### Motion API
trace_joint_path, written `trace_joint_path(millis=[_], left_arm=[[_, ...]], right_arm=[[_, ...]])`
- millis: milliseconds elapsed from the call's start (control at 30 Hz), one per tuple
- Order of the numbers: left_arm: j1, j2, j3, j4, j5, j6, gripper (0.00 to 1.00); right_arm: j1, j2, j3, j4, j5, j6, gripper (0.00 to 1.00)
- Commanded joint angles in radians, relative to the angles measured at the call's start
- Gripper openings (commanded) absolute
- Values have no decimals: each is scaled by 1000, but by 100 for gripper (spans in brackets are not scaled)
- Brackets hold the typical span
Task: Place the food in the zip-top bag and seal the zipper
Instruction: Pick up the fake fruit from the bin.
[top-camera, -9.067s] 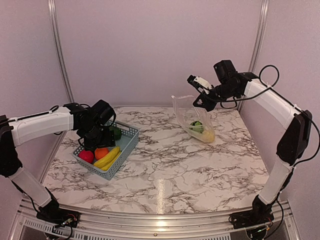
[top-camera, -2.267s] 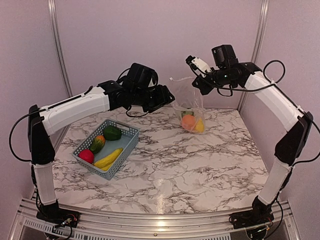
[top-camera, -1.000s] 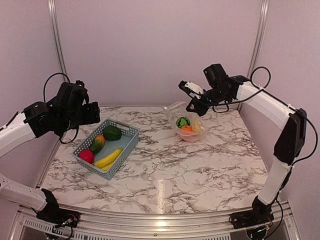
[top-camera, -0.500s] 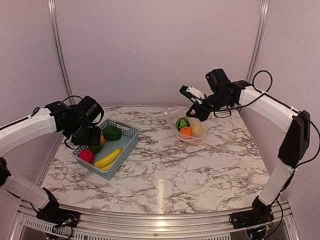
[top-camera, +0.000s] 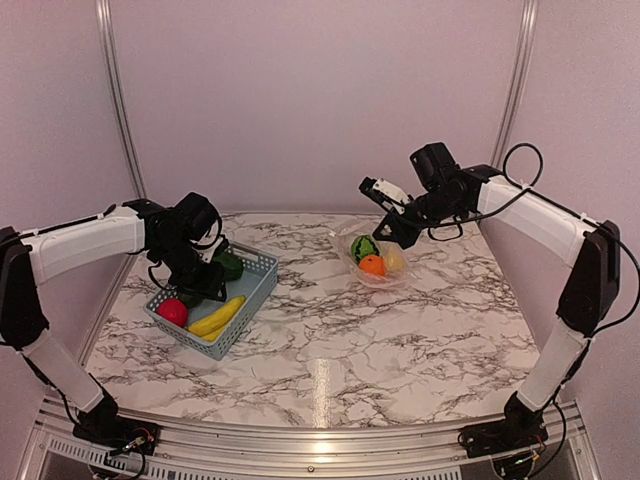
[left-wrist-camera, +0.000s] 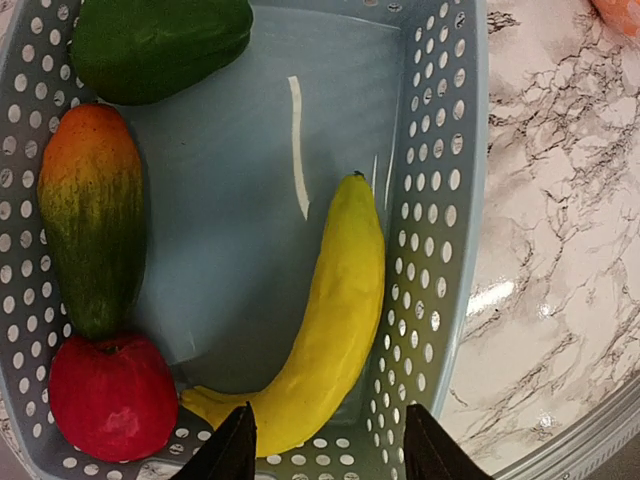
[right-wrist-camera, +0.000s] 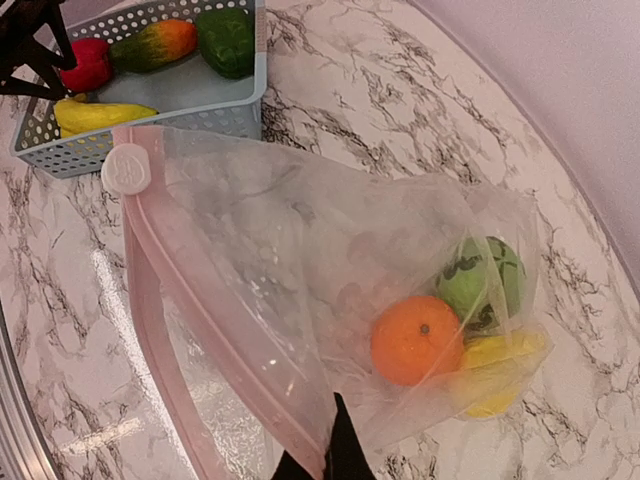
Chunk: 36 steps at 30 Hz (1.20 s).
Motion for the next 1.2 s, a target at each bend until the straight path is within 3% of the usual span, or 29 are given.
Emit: trace_joint_path(millis=[0, 133, 700, 933, 1167], left_arm=[[13, 63, 29, 22, 120, 104, 52], [20, 113, 37, 21, 158, 154, 51], [20, 258, 91, 16, 45, 213, 44], [21, 273, 119, 10, 16, 228, 27], [21, 142, 151, 6, -80, 190, 13]], right_arm=[[-5, -44, -7, -4, 19, -18, 0], [-5, -47, -10, -8, 23, -24, 0], [-5, -40, -6, -16, 49, -32, 0], [-5, -31, 14, -44, 57, -45, 0], [-5, -30, 44, -80, 71, -61, 0]])
